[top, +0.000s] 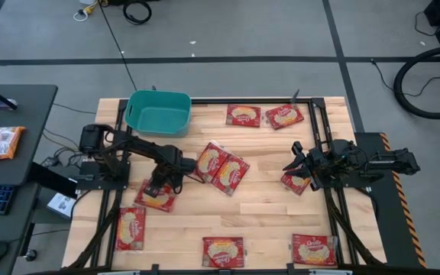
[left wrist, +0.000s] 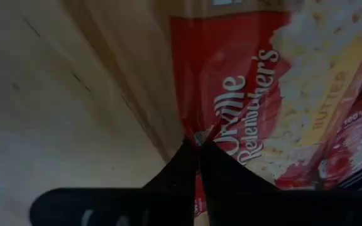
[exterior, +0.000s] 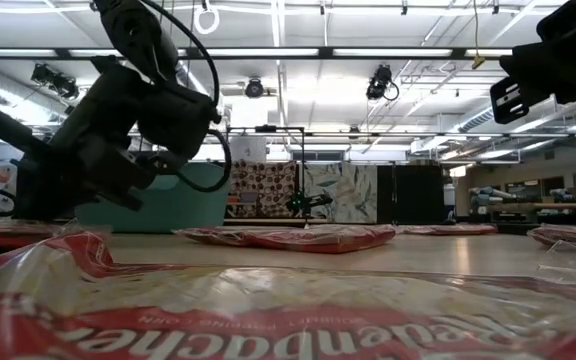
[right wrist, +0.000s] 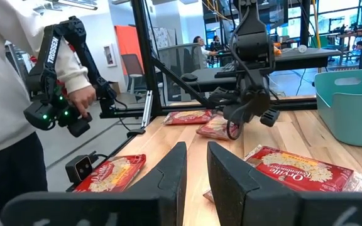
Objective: Sort popcorn bags into baskets
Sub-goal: Put the popcorn bag into the green bin
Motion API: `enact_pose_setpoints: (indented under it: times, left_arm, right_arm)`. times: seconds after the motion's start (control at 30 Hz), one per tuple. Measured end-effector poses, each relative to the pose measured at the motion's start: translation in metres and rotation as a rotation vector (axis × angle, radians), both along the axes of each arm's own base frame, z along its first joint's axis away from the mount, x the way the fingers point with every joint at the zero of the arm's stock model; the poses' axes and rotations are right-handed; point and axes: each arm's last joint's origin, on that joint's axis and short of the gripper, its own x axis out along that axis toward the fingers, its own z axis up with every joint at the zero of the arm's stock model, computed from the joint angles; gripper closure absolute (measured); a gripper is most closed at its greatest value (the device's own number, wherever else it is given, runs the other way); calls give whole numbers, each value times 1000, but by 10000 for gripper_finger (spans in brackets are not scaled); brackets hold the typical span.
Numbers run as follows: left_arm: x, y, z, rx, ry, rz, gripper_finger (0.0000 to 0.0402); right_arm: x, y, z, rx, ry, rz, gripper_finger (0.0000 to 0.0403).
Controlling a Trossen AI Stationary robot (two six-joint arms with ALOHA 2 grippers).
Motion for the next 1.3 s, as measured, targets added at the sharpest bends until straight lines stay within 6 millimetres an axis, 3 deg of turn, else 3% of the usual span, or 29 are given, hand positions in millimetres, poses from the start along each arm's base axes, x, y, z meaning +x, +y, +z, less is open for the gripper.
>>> enact_pose_setpoints:
  times: [0.17,0.4,0.53,0.7,0.87,0.97,1.07,1.3]
  left_arm:
    - [2,-1,18,104,126,32,393]
    - [21,11,88,303,135,267,399]
    - [27,35,131,410,43,554,400]
    - [15,71,193,529,-168,989,400]
    - [-16,115,242,752,-360,1332,401]
    - [-33,146,249,924,-362,1454,401]
    - [-50,174,242,1027,-282,1507,401]
    - [-52,216,182,1085,36,1440,401]
  right_arm:
    - [0,0,0,0,0,0,334]
    - [0,0,0,0,1,0,334]
    - [0,0,0,0,1,0,334]
    - [0,0,0,0,-1,0,334]
    - [0,0,0,0,1,0,334]
    - [0,0,0,0,0,0,334]
    - [0,0,0,0,0,0,334]
    - [0,0,0,0,0,0,334]
